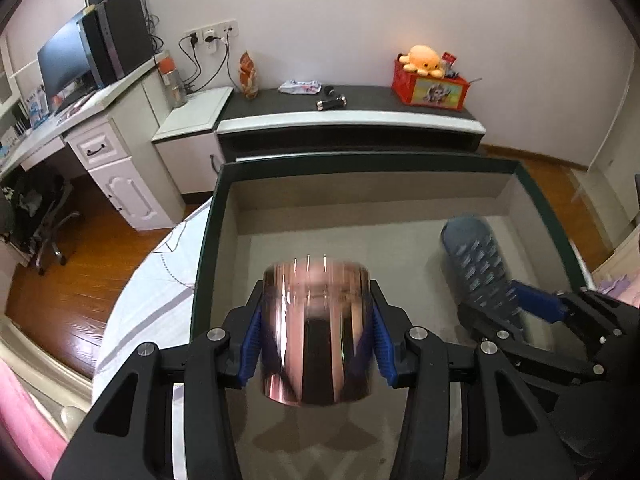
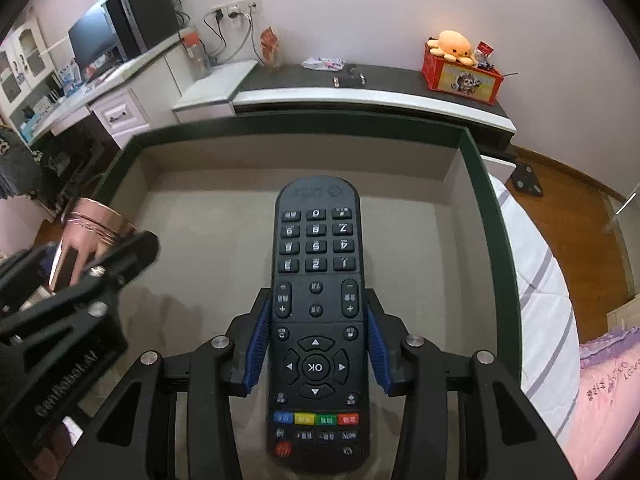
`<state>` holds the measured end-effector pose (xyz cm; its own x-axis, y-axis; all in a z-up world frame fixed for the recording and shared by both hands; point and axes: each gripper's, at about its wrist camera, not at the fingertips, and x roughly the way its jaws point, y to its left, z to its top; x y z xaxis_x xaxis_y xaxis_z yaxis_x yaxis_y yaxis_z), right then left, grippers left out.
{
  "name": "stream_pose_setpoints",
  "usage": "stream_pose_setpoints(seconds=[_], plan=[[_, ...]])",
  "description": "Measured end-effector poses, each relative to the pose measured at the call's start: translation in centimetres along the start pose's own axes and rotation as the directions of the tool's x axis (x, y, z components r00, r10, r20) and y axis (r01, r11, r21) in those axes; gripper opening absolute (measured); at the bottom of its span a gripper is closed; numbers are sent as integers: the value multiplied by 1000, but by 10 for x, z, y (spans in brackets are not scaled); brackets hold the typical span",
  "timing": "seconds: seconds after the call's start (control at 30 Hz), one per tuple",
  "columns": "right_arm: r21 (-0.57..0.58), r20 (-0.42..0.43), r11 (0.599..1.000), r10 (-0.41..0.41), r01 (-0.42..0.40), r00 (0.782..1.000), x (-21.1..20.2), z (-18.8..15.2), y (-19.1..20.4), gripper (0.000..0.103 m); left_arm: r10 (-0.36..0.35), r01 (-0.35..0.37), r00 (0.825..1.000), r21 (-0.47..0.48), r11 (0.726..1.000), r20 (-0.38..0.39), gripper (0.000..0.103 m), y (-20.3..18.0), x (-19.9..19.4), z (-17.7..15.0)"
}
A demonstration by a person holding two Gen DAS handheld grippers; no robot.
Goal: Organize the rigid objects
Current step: 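Carry canister and remote into the pink box and open both tools, then withdraw both tools from the box back over the table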
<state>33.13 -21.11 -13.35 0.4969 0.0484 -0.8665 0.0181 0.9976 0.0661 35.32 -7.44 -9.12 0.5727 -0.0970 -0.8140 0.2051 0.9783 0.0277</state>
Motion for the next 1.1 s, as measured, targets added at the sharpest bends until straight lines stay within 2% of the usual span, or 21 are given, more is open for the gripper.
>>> stream_pose_setpoints(seconds=[0.03, 0.07, 0.1, 0.13, 0.17, 0.2, 0.3, 0.37, 0.53, 0.7, 0.83, 0.93, 1.1], plan=[[5, 6, 1000, 4, -5, 1000, -2, 0, 0, 60, 6, -7, 1000, -2, 1000, -4, 50, 0, 1, 0], [0, 11, 1000, -14, 14, 1000, -4, -1, 0, 62, 13, -13, 1000, -7, 1000, -2, 59, 2, 0, 0], [-8, 13, 1000, -22, 22, 1000, -5, -1, 1, 73, 17, -17, 1000, -14, 1000, -1, 76, 4, 0, 0], [-11, 18, 1000, -15, 15, 1000, -8, -1, 2, 84, 16, -16, 1000, -26, 1000, 7, 85, 6, -3, 1], [-11, 31, 1000, -4, 5, 1000, -11, -2, 2, 85, 13, -12, 1000, -30, 999, 19, 96, 8, -7, 0], [-11, 35, 1000, -7, 7, 999, -13, -1, 1, 87, 9, -8, 999, -25, 1000, 37, 101, 8, -13, 0], [-3, 49, 1000, -9, 9, 999, -19, -3, 1, 92, 18, -17, 998, -13, 1000, 54, 103, 8, -24, -2], [-2, 69, 1000, -7, 7, 998, -28, -5, 2, 103, 37, -36, 997, -12, 999, 64, 103, 9, -37, -4], [-5, 146, 1000, 19, -18, 989, -58, -8, 7, 103, -9, 16, 989, -45, 999, 148, 103, 24, -78, -13], [-20, 229, 998, 58, -55, 972, -102, -23, 11, 103, 13, 8, 967, -81, 997, 254, 103, 39, -133, -36], [-17, 309, 997, 78, -76, 948, -145, -51, 9, 103, 84, -65, 944, -70, 995, 319, 103, 41, -173, -65], [-22, 342, 998, 66, -62, 937, -169, -77, 7, 103, 104, -85, 935, -70, 994, 340, 103, 41, -193, -89], [-13, 367, 998, 56, -55, 929, -196, -127, 2, 103, 99, -76, 938, -82, 994, 333, 103, 37, -211, -128]])
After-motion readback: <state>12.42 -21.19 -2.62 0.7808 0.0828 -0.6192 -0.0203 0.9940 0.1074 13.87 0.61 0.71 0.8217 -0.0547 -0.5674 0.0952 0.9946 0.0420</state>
